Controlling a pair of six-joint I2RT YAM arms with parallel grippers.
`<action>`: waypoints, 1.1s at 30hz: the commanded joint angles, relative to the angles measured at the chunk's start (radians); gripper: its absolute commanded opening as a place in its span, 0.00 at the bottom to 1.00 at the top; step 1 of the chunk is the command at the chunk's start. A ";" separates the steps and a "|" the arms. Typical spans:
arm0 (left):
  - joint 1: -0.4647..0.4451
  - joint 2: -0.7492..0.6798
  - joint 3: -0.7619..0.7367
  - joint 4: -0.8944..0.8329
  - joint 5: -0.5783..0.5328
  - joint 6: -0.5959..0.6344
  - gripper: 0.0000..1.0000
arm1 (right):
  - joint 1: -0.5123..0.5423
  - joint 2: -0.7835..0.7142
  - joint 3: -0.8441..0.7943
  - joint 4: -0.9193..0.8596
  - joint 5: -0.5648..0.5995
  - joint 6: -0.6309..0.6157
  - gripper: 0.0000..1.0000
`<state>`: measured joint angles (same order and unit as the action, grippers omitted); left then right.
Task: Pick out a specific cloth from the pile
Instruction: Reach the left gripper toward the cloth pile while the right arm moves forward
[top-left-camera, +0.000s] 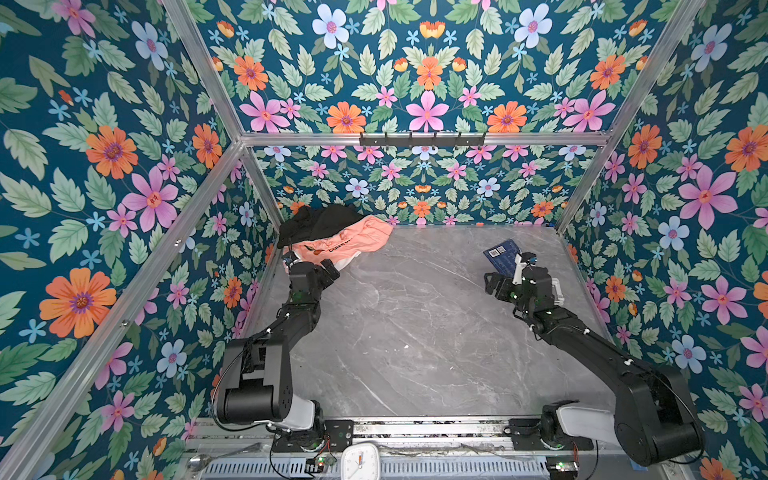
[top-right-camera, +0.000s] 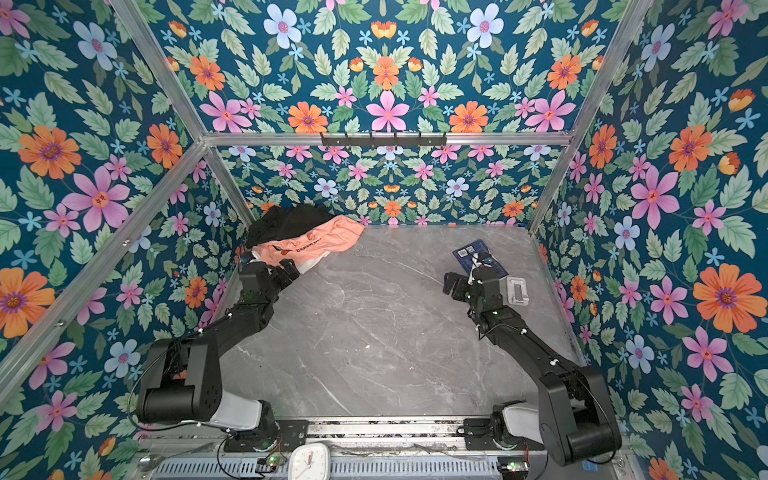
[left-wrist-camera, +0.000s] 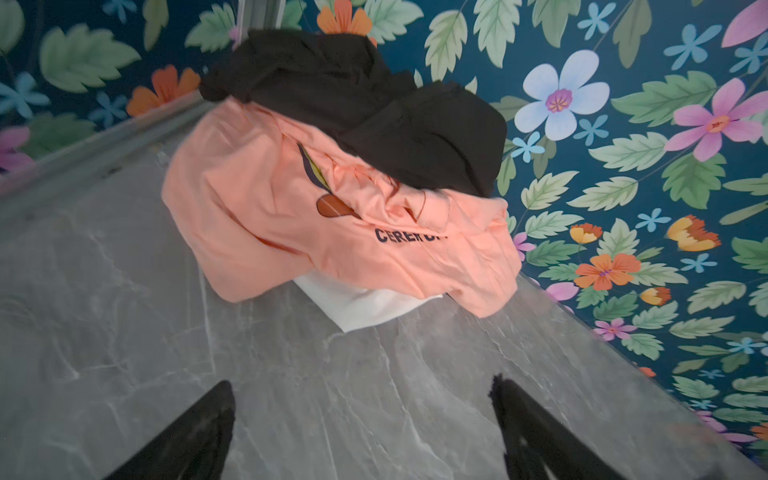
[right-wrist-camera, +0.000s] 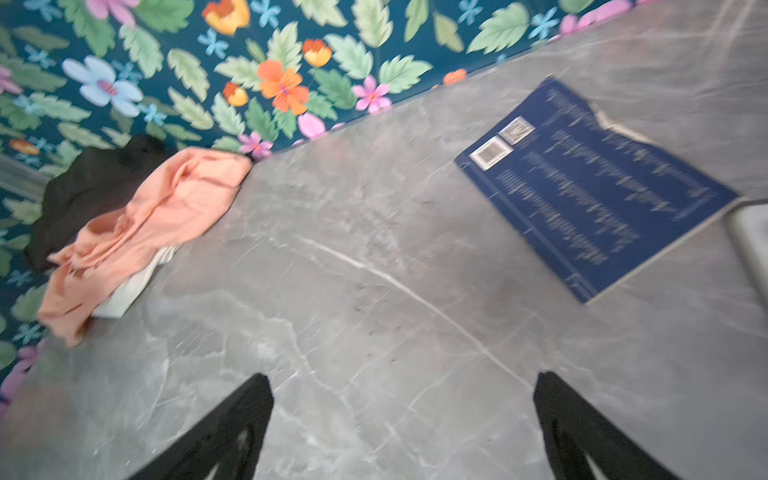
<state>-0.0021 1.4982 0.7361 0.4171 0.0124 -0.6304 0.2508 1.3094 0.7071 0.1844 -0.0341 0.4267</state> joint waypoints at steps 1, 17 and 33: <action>0.001 0.052 0.044 -0.061 0.089 -0.064 0.92 | 0.052 0.056 0.041 0.018 -0.059 0.012 0.99; 0.024 0.278 0.198 -0.107 0.150 -0.122 0.61 | 0.147 0.212 0.151 0.084 -0.178 -0.026 0.99; 0.032 0.392 0.295 -0.209 0.131 -0.080 0.59 | 0.163 0.255 0.184 0.084 -0.199 -0.025 0.99</action>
<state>0.0273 1.8824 1.0248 0.2249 0.1616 -0.7292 0.4114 1.5612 0.8848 0.2535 -0.2276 0.4137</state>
